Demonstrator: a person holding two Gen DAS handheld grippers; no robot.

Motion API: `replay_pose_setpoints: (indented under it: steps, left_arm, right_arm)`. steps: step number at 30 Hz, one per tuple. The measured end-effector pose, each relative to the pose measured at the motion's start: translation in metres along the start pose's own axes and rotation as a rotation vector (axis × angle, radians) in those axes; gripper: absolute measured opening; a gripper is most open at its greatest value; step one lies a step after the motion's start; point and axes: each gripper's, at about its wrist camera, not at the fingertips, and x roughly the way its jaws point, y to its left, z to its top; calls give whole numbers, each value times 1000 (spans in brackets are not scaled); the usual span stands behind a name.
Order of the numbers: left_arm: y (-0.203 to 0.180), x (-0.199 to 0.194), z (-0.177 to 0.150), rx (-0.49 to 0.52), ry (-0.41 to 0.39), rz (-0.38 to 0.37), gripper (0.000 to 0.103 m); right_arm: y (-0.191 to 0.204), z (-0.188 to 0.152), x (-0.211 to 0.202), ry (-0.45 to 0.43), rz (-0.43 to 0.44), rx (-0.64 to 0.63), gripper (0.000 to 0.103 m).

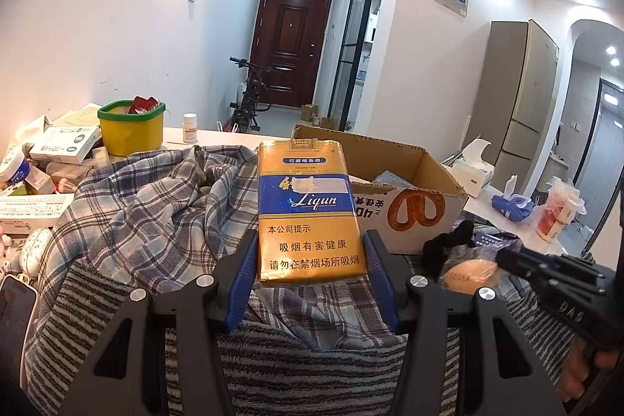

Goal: Organize objects
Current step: 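Grasp the wrapped sponge with the right gripper while the left holds the Liqun pack, then lift both held items and carry them over the cardboard box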

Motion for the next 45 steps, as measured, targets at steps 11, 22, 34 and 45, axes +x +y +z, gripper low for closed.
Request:
replay_pose_setpoints:
  steps: [11, 22, 34, 45]
  left_arm:
    - [-8, -1, 5, 34, 4, 30, 56]
    - [-9, -29, 21, 21, -53, 73, 56]
    - [-22, -14, -11, -12, 80, -16, 56]
    - [-25, -11, -15, -4, 92, -18, 56]
  right_arm:
    - [-8, 10, -26, -73, 34, 12, 13]
    - [-2, 22, -36, -118, 65, -39, 1]
    - [1, -20, -3, 42, -34, -119, 91]
    - [-3, -29, 20, 144, -15, -120, 35]
